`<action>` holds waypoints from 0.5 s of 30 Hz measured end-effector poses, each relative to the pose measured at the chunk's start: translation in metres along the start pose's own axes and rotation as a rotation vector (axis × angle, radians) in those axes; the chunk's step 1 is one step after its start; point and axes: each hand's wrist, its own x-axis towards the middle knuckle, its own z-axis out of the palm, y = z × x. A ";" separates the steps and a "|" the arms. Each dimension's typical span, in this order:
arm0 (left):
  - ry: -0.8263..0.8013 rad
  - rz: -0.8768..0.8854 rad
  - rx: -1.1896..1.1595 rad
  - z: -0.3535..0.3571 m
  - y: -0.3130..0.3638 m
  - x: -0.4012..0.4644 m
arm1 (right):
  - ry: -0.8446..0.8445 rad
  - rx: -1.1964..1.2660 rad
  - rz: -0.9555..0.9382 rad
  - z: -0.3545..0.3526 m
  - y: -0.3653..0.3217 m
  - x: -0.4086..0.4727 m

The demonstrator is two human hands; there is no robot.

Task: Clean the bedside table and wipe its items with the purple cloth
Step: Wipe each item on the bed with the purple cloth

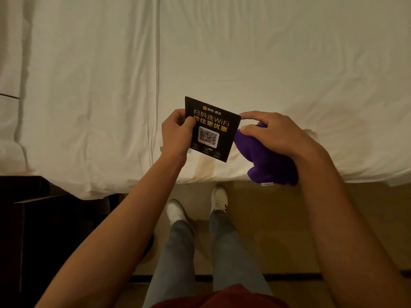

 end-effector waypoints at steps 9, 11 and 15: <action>0.027 -0.062 0.026 0.014 -0.033 0.013 | -0.018 0.055 0.100 0.001 0.032 0.013; 0.011 -0.049 0.064 0.018 -0.038 0.015 | -0.046 0.057 0.113 0.009 0.035 0.019; 0.012 -0.047 0.153 0.018 -0.051 0.020 | -0.067 0.087 0.128 0.034 0.038 0.032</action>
